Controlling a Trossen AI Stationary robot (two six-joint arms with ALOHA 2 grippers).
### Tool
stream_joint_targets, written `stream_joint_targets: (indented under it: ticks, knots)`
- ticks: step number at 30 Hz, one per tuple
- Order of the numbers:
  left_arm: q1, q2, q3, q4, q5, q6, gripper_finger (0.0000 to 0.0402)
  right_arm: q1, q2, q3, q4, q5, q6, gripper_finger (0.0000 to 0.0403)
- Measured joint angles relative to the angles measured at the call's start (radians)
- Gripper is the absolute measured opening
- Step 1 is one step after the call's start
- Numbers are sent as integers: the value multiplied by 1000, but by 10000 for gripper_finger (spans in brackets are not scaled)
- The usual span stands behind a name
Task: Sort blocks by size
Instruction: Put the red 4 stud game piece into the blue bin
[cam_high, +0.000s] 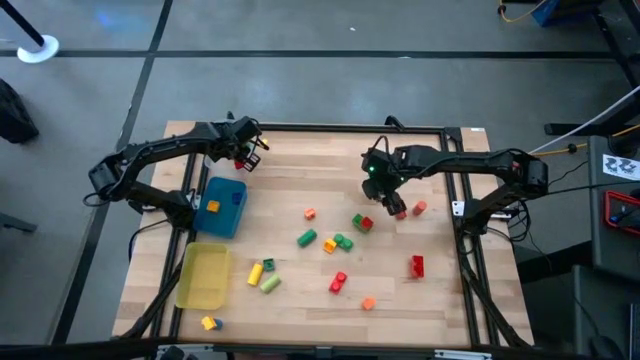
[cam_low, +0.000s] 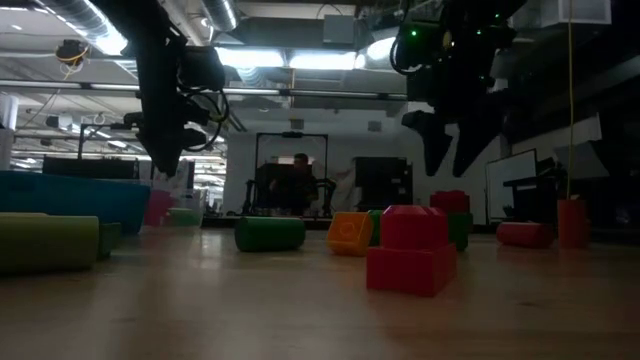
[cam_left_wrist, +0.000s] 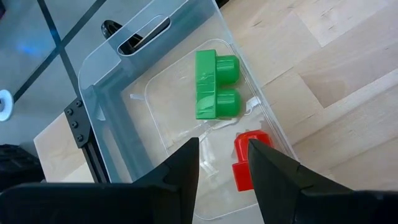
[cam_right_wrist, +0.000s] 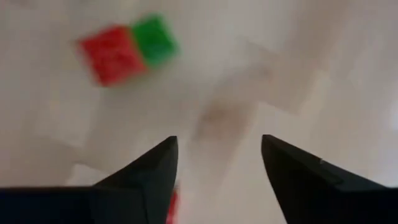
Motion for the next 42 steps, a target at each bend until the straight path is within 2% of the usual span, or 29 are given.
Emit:
stream_joint_targets:
  ticks: [4,19,28,38,42]
  knots:
    - [0,0,0,0,0,0,122,8,6,0,17,-101,-67,252]
    - [0,0,0,0,0,0,122,149,117,0,32,-113,-87,255]
    - [0,0,0,0,0,0,122,180,194,0,37,-78,-90,254]
    - [0,0,0,0,0,0,122,178,202,0,28,-58,-89,183]
    - [0,0,0,0,0,0,122,177,202,0,25,-45,-87,169]
